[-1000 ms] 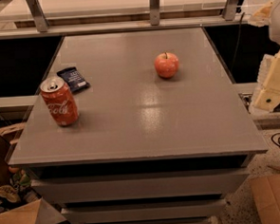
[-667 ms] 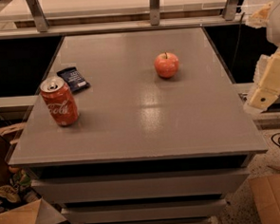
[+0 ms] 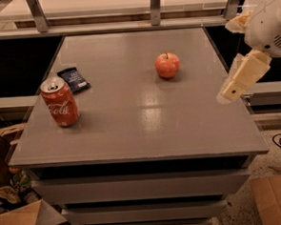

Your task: Move apple near coke can

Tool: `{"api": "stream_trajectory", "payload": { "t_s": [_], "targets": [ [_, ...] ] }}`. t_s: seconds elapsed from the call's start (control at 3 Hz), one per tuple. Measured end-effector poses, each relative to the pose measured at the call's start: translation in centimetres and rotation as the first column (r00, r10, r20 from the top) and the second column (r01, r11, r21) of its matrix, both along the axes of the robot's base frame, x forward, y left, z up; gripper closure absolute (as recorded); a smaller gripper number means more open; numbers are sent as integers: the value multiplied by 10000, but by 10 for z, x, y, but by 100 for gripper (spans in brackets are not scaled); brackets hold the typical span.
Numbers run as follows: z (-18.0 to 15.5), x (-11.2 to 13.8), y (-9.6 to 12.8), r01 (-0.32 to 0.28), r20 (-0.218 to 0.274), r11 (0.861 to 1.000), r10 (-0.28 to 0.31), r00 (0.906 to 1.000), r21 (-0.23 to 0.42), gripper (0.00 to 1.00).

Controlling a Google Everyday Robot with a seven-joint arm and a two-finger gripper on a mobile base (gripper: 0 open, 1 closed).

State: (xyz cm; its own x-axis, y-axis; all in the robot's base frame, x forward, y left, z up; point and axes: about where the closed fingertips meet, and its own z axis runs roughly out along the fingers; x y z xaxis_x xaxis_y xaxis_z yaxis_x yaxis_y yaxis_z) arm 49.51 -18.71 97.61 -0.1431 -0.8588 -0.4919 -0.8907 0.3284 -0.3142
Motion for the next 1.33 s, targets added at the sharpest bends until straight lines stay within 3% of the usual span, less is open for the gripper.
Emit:
{"api": "stream_trajectory", "payload": {
  "t_s": [0.33,0.67,1.0,1.33],
  "targets": [
    [-19,27,17,-219,196,9862,190,9996,1640,0],
    [-40,60,45,-413,357,9425,312,9989,3316,0],
    [-40,60,45,-415,358,9425,314,9989,3315,0],
    [-52,74,45,-490,673,9220,249,9974,3840,0]
  ]
}}
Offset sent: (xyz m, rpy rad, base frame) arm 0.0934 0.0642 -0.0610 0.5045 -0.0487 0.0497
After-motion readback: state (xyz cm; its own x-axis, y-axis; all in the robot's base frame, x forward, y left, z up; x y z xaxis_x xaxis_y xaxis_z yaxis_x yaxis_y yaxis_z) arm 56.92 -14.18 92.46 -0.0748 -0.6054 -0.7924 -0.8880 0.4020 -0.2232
